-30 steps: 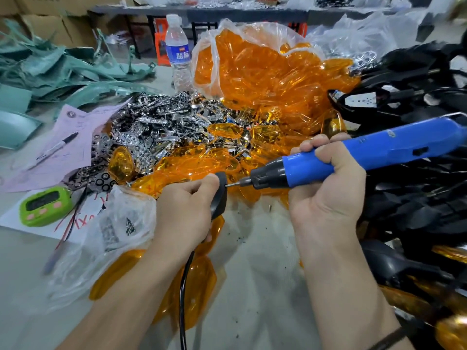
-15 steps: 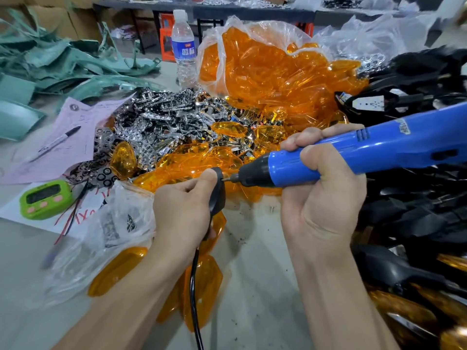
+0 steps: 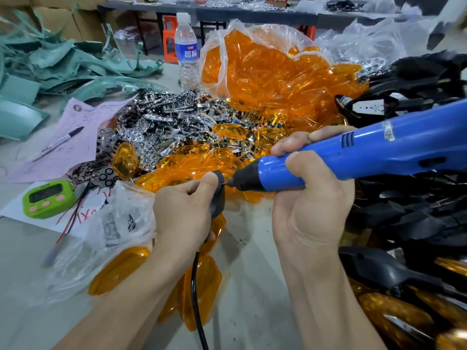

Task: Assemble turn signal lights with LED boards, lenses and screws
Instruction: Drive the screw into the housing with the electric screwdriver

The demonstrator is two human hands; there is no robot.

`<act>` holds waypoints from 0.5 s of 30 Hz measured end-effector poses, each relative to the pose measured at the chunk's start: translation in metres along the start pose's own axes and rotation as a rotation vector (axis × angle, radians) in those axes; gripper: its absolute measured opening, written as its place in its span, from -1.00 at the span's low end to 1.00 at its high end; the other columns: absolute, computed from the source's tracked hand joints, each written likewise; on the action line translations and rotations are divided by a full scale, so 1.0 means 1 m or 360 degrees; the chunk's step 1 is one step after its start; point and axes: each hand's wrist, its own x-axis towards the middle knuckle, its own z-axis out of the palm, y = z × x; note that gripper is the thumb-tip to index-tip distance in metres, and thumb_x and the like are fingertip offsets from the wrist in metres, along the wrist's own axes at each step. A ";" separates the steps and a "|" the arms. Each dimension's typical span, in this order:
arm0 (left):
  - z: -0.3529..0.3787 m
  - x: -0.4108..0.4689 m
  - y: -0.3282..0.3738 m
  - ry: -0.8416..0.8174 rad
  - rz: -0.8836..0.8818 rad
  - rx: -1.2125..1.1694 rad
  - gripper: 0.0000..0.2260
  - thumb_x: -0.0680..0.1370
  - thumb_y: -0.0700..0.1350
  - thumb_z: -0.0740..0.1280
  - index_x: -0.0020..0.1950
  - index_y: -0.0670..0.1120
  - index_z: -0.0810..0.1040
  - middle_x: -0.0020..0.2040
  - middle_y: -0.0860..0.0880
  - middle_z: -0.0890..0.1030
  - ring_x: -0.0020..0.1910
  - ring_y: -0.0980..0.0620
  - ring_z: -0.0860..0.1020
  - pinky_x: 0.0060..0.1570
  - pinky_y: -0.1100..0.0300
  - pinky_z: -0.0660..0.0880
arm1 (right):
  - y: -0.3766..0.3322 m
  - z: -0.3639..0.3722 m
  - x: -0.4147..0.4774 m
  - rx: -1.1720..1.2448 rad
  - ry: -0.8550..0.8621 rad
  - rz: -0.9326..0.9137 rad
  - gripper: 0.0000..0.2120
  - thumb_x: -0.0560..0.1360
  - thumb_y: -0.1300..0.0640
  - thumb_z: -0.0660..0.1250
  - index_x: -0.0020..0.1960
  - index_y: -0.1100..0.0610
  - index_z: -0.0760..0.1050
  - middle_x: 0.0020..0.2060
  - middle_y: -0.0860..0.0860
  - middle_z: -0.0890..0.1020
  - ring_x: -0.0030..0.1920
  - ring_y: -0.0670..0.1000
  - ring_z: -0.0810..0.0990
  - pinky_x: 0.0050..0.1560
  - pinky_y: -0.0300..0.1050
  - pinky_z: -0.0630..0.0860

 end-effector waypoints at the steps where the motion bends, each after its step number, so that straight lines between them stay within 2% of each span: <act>1: -0.001 -0.001 0.001 -0.0003 0.0002 -0.0041 -0.65 0.64 0.15 0.34 -0.34 0.35 0.67 -0.53 -0.05 0.56 -0.66 -0.10 0.53 -0.65 0.19 0.38 | 0.002 -0.001 0.001 -0.0002 -0.0055 -0.0004 -0.64 0.34 0.52 0.17 0.06 0.24 0.29 -0.27 0.16 0.50 -0.22 0.15 0.52 0.04 0.05 0.55; 3: 0.000 0.002 0.001 0.0009 -0.0014 -0.0098 -0.65 0.65 0.15 0.33 -0.34 0.33 0.68 -0.53 -0.06 0.56 -0.66 -0.10 0.52 -0.65 0.21 0.37 | 0.003 -0.006 0.003 0.0007 -0.0108 -0.0019 -0.67 0.36 0.51 0.17 0.05 0.22 0.30 -0.25 0.12 0.51 -0.20 0.12 0.53 0.06 0.03 0.55; 6: -0.003 0.009 0.000 -0.0110 -0.0091 -0.0071 -0.66 0.64 0.14 0.35 -0.25 0.05 0.72 -0.52 -0.09 0.54 -0.65 -0.09 0.49 -0.61 0.19 0.38 | 0.004 -0.016 0.007 -0.0007 -0.0248 0.0013 -0.64 0.40 0.51 0.18 0.12 0.21 0.31 -0.23 0.08 0.56 -0.16 0.09 0.55 0.08 -0.02 0.54; 9: -0.011 0.017 0.005 -0.0168 -0.0221 -0.0064 -0.62 0.62 0.14 0.38 -0.27 -0.06 0.72 -0.49 -0.17 0.54 -0.64 -0.08 0.47 -0.62 0.24 0.36 | 0.004 -0.025 0.013 0.0114 -0.0244 0.0211 -0.57 0.41 0.48 0.19 0.22 0.19 0.35 -0.22 0.08 0.56 -0.13 0.09 0.54 0.10 -0.01 0.52; 12: -0.015 0.020 0.008 -0.0227 -0.0193 0.0017 -0.54 0.62 0.13 0.38 -0.31 -0.19 0.67 -0.50 -0.24 0.53 -0.64 -0.08 0.47 -0.63 0.23 0.35 | 0.003 -0.036 0.019 0.0210 -0.0235 0.0302 -0.53 0.40 0.48 0.18 0.26 0.18 0.38 -0.23 0.07 0.55 -0.13 0.08 0.53 0.15 0.03 0.51; 15: -0.020 0.025 0.011 -0.0345 -0.0139 0.0179 -0.49 0.62 0.11 0.36 -0.23 -0.35 0.62 -0.46 -0.31 0.52 -0.63 -0.07 0.46 -0.61 0.23 0.37 | -0.003 -0.041 0.021 0.0114 -0.0534 0.0209 -0.52 0.37 0.51 0.24 0.22 0.18 0.38 -0.22 0.07 0.56 -0.12 0.10 0.54 0.21 0.06 0.49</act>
